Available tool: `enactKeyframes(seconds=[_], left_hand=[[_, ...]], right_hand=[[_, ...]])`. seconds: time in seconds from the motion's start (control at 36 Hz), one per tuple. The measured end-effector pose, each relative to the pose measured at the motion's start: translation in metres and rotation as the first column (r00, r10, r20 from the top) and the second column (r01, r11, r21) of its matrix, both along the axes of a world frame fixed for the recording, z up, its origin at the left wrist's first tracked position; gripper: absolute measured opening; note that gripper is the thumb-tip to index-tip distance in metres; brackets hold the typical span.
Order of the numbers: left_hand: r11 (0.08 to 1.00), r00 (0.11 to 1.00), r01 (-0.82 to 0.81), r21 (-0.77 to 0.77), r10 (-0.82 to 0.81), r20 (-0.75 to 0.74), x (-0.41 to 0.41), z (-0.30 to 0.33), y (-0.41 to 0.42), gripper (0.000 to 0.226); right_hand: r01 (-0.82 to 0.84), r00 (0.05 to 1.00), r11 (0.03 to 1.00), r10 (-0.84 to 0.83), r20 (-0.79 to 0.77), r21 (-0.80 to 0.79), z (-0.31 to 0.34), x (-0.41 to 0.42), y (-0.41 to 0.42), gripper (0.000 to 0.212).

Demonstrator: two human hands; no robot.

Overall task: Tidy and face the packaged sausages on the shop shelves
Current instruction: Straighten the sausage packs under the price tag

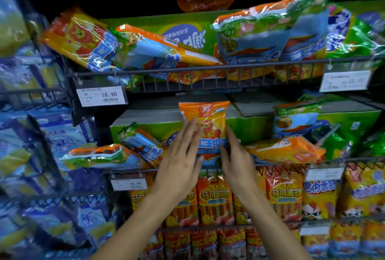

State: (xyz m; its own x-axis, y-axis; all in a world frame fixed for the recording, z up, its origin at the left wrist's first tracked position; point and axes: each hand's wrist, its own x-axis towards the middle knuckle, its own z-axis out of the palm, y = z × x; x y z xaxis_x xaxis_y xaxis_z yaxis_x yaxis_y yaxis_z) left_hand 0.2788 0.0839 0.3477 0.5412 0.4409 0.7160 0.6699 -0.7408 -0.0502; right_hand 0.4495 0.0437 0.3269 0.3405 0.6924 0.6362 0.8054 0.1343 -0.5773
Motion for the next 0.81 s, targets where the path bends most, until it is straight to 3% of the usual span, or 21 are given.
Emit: enactKeyframes(seconds=[0.11, 0.31, 0.44, 0.69, 0.81], left_hand=[[0.995, 0.989, -0.094, -0.036, 0.09, -0.115, 0.002, -0.008, 0.013, 0.074], [0.987, 0.985, -0.143, -0.075, 0.135, -0.105, 0.005, -0.009, 0.009, 0.08], [0.991, 0.991, -0.098, -0.092, 0.089, -0.095, -0.016, 0.005, -0.004, 0.061], [0.995, 0.995, 0.097, -0.036, -0.098, -0.006, -0.117, -0.034, -0.035, 0.038], [0.995, 0.979, 0.022, -0.095, -0.002, 0.206, -0.166, -0.059, -0.034, 0.031]], right_hand=[[-0.089, 0.996, 0.995, 0.087, 0.036, 0.049, -0.004, -0.002, -0.003, 0.068], [-0.178, 0.981, 0.984, 0.177, 0.086, 0.004, -0.009, -0.001, 0.002, 0.078], [-0.209, 0.974, 0.975, 0.2, 0.107, 0.078, -0.009, -0.005, -0.011, 0.075], [-0.36, 0.924, 0.93, 0.343, 0.171, 0.08, -0.015, -0.03, -0.035, 0.066], [-0.44, 0.887, 0.898, 0.431, 0.168, 0.016, -0.014, -0.054, -0.037, 0.066]])
